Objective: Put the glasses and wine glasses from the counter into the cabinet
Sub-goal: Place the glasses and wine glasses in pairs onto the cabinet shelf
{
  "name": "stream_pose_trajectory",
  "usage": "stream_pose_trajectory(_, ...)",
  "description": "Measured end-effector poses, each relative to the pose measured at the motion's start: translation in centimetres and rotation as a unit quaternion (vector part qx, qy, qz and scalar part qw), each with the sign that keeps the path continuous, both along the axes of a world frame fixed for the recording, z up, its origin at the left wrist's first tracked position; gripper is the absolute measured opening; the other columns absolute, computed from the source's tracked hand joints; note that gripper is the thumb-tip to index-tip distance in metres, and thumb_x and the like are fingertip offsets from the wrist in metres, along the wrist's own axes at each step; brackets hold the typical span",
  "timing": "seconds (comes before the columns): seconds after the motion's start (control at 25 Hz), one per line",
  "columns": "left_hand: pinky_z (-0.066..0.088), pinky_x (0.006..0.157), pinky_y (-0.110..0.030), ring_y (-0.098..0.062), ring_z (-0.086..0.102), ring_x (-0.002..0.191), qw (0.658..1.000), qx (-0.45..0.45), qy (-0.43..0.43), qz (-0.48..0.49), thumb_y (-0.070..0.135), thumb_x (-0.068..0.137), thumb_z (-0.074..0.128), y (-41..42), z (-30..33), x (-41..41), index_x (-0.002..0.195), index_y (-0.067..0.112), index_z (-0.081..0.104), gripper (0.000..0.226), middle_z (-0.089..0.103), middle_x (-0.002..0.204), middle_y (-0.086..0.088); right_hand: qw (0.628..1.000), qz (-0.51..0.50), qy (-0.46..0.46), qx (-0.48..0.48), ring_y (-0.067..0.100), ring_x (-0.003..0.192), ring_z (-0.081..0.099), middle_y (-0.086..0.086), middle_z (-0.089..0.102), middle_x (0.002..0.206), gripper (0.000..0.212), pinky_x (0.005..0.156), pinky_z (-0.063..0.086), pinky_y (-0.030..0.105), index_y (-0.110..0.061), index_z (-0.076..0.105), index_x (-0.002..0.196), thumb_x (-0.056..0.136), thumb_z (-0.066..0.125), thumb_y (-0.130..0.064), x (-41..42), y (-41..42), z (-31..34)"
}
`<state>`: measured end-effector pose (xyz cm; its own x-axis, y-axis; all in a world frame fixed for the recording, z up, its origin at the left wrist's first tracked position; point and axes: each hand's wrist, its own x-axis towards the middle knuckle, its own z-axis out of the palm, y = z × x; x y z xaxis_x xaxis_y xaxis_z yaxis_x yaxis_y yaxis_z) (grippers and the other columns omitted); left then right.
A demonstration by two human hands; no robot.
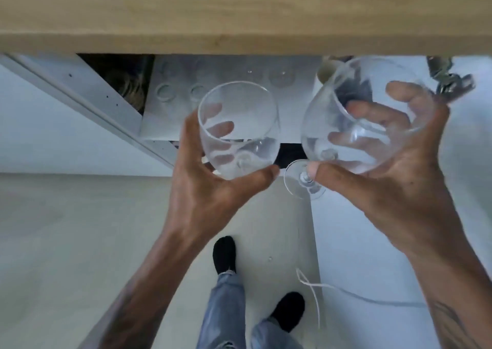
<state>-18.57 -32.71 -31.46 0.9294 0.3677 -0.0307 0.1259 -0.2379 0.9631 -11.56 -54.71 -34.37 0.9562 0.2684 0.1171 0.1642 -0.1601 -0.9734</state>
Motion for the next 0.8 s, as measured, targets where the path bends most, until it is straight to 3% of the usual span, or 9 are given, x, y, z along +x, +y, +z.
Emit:
stream_pose_trajectory(0.08, 0.057, 0.081, -0.015, -0.005, 0.066, 0.110, 1.000, 0.018, -0.007, 0.002, 0.028, 0.058, 0.094, 0.6, -3.6, 3.0, 0.144, 0.024, 0.037, 0.103, 0.060, 0.131, 0.004, 0.997, -0.044, -0.051, -0.037, 0.028, 0.123, 0.057, 0.010, 0.045, 0.140, 0.098, 0.092, 0.058, 0.045, -0.023, 0.027, 0.135, 0.061, 0.090, -0.017, 2.7, 3.3, -1.3)
stream_pose_trajectory(0.2, 0.055, 0.073, -0.011, -0.008, 0.066, 0.104, 0.999, 0.039, -0.022, 0.019, 0.025, 0.060, 0.095, 1.7, -7.7, 7.9, 0.144, 0.020, 0.036, 0.103, 0.059, 0.125, 0.000, 0.994, -0.104, -0.014, -0.025, 0.018, 0.110, 0.063, 0.006, 0.047, 0.133, 0.096, 0.083, 0.059, 0.027, -0.019, 0.028, 0.136, 0.061, 0.088, -0.018, 6.8, 5.6, -5.3)
stream_pose_trajectory(0.28, 0.057, 0.076, -0.014, -0.012, 0.065, 0.103, 0.997, 0.058, -0.037, 0.034, 0.026, 0.060, 0.094, 2.2, -9.6, 11.0, 0.144, 0.016, 0.035, 0.103, 0.055, 0.118, 0.007, 0.989, -0.143, -0.014, -0.038, 0.014, 0.107, 0.062, 0.004, 0.048, 0.129, 0.098, 0.078, 0.058, 0.021, -0.017, 0.029, 0.137, 0.059, 0.088, -0.021, 9.4, 6.7, -7.4)
stream_pose_trajectory(0.36, 0.058, 0.083, -0.018, -0.017, 0.064, 0.105, 0.995, 0.075, -0.045, 0.041, 0.025, 0.060, 0.093, 2.7, -11.4, 13.8, 0.143, 0.013, 0.034, 0.102, 0.051, 0.117, 0.012, 0.986, -0.160, -0.013, -0.051, 0.018, 0.112, 0.059, 0.006, 0.048, 0.129, 0.099, 0.086, 0.059, 0.031, -0.013, 0.029, 0.138, 0.058, 0.087, -0.021, 12.3, 8.5, -8.4)
stream_pose_trajectory(0.48, 0.051, 0.075, -0.004, -0.024, 0.064, 0.107, 0.994, 0.092, -0.042, 0.038, 0.028, 0.061, 0.093, 3.4, -13.2, 16.6, 0.143, 0.013, 0.032, 0.104, 0.056, 0.128, -0.007, 0.984, -0.168, -0.012, -0.060, 0.020, 0.118, 0.056, 0.009, 0.047, 0.130, 0.099, 0.092, 0.056, 0.039, -0.010, 0.029, 0.137, 0.057, 0.086, -0.020, 14.7, 9.9, -10.3)
stream_pose_trajectory(0.68, 0.052, 0.081, -0.007, -0.022, 0.059, 0.113, 0.993, 0.098, -0.061, 0.034, 0.030, 0.061, 0.092, 4.0, -14.4, 19.2, 0.146, 0.008, 0.030, 0.108, 0.052, 0.135, -0.012, 0.982, -0.182, -0.022, -0.040, -0.005, 0.109, 0.053, -0.005, 0.047, 0.120, 0.103, 0.093, 0.055, 0.035, -0.007, 0.028, 0.140, 0.057, 0.088, -0.020, 16.4, 10.8, -11.8)
stream_pose_trajectory(0.8, 0.056, 0.090, -0.018, -0.021, 0.057, 0.120, 0.994, 0.096, -0.048, 0.016, 0.029, 0.064, 0.092, 4.1, -14.5, 19.4, 0.151, 0.008, 0.023, 0.113, 0.046, 0.144, -0.012, 0.985, -0.173, -0.007, -0.029, -0.021, 0.104, 0.050, -0.008, 0.044, 0.122, 0.104, 0.099, 0.054, 0.031, -0.007, 0.024, 0.143, 0.061, 0.088, -0.014, 16.3, 10.7, -11.4)
